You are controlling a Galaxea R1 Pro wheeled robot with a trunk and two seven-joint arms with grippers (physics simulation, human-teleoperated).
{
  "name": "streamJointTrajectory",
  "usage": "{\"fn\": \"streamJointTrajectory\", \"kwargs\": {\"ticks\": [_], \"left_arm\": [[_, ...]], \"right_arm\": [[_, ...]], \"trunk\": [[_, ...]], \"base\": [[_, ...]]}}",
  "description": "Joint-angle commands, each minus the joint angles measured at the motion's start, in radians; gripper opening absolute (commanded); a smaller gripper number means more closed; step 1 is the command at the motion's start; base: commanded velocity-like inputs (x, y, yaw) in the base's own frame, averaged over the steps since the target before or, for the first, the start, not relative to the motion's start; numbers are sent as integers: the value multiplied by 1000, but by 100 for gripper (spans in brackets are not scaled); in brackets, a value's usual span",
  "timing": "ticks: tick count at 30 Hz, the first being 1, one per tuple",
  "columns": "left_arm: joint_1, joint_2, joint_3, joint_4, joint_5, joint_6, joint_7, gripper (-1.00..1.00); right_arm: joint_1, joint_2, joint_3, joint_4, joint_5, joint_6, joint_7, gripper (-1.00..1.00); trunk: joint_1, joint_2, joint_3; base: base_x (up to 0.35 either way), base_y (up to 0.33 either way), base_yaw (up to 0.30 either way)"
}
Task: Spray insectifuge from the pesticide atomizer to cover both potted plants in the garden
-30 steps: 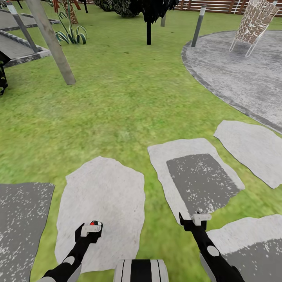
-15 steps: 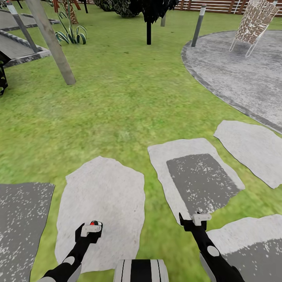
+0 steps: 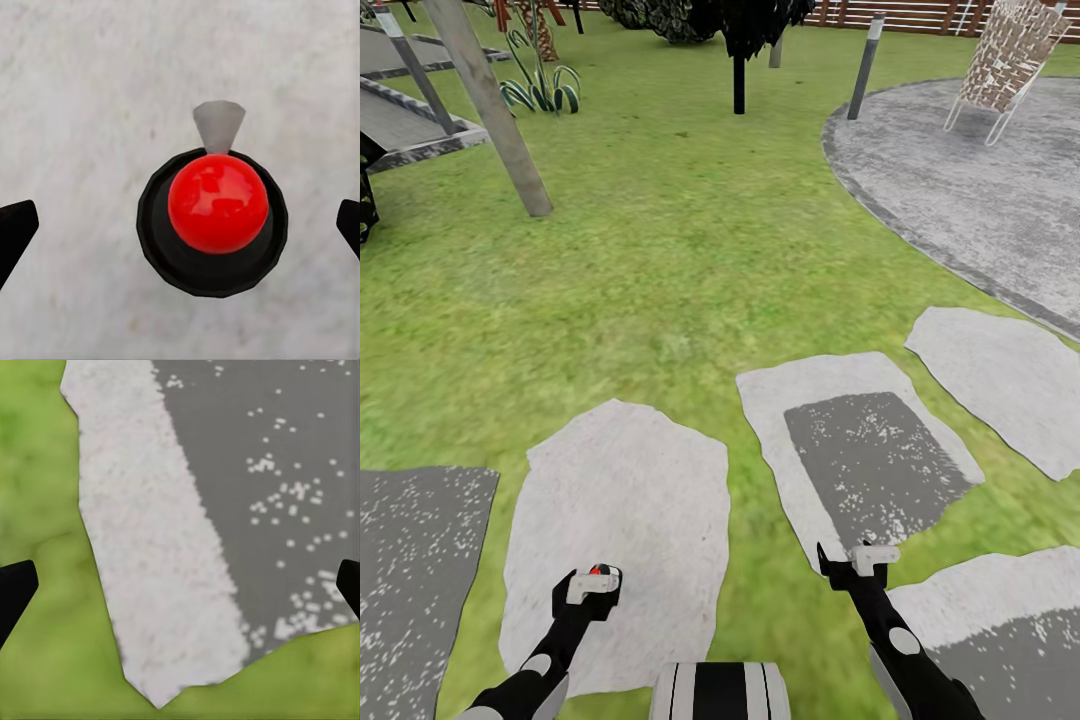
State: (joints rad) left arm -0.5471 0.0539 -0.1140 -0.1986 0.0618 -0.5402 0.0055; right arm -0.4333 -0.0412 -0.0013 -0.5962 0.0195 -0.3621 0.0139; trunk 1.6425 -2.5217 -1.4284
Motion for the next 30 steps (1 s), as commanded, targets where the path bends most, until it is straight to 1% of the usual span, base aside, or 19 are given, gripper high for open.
{"fn": "streamJointTrajectory", "kwargs": {"ticks": [1,24,25,30], "left_arm": [[0,0,-7,1,6,-3,1,100],[-1,-5,-10,3,0,-3,0,100],[-1,-5,-10,4,0,-3,0,-100],[0,-5,-10,3,0,-3,1,-100]], "right_arm": [[0,0,0,1,2,-3,1,100],[0,0,0,1,2,-3,1,100],[0,0,0,1,2,-3,1,100],[-1,0,0,1,2,-3,1,100]], "trunk": [[0,0,-1],[0,0,-1],[0,0,-1],[0,0,-1]], "base": [[0,0,0],[0,0,0],[0,0,0],[0,0,0]]}}
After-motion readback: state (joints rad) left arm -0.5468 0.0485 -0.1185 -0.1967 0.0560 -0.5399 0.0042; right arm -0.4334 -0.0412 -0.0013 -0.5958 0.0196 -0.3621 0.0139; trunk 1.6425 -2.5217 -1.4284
